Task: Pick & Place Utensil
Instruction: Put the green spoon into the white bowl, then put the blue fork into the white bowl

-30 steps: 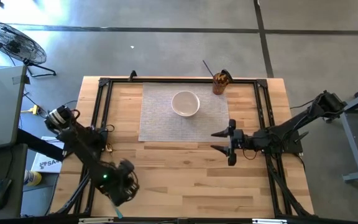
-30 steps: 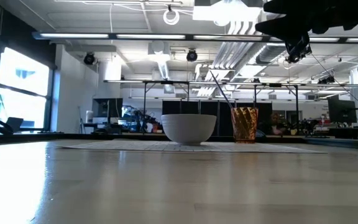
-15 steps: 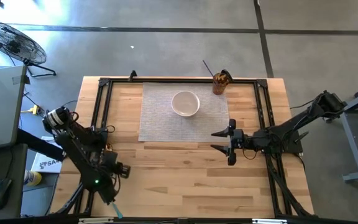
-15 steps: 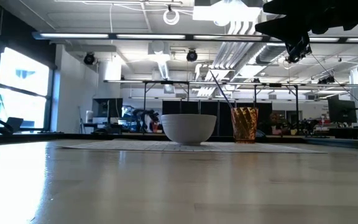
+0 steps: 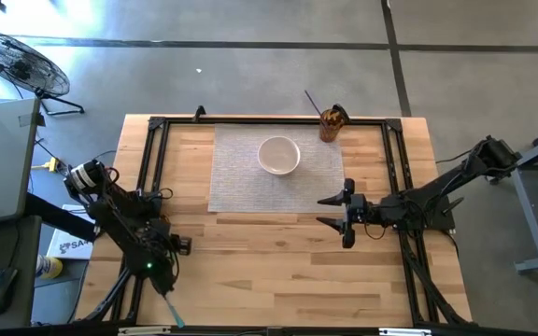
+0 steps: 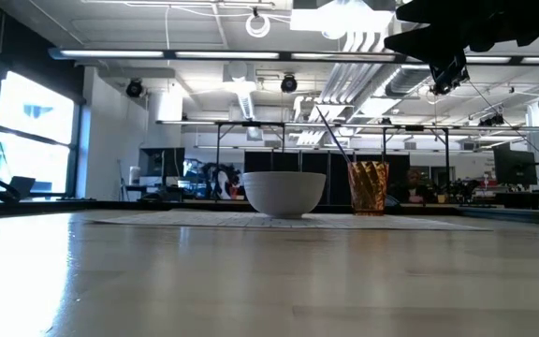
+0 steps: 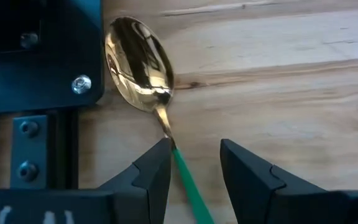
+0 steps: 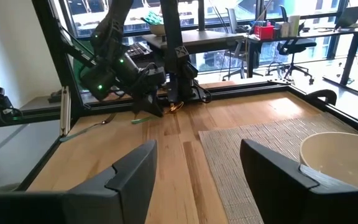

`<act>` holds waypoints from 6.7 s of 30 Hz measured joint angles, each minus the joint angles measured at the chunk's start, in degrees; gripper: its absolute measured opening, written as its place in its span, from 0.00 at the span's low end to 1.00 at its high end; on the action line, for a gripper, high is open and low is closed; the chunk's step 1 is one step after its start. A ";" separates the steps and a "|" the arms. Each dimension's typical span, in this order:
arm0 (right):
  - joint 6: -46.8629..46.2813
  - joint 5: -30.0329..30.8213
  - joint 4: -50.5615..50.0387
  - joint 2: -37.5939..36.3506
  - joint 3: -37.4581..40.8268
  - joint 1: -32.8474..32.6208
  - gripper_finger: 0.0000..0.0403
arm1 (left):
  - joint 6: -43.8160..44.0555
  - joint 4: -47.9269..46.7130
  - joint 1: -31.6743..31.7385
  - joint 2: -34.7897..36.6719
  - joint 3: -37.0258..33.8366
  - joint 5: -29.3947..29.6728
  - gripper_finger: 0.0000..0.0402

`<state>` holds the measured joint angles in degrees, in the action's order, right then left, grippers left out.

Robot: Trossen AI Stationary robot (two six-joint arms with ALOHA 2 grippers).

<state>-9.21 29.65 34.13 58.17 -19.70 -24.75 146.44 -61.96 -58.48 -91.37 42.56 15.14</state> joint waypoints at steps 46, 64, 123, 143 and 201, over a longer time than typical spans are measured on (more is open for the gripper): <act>-0.04 0.13 0.00 -0.01 -0.04 0.01 0.56 | -7.53 1.39 1.63 -0.07 2.75 11.62 0.01; -1.04 -3.03 -0.04 4.77 -0.07 -0.02 0.56 | -80.48 11.85 34.12 -0.07 23.64 14.07 0.01; -5.84 -3.65 8.46 18.38 -0.11 0.27 0.56 | -129.69 21.01 78.37 -27.52 55.99 -9.73 0.01; -5.79 -3.67 8.59 18.38 -0.11 0.28 0.56 | -129.64 21.27 78.40 -28.59 56.06 -10.63 0.01; -8.72 -4.03 7.26 18.38 -0.09 0.35 0.56 | -74.03 -28.05 19.09 -18.32 64.54 -1.71 0.25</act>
<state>-17.93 25.61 41.39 76.55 -19.79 -24.40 72.41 -90.02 -39.39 -109.69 107.10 13.43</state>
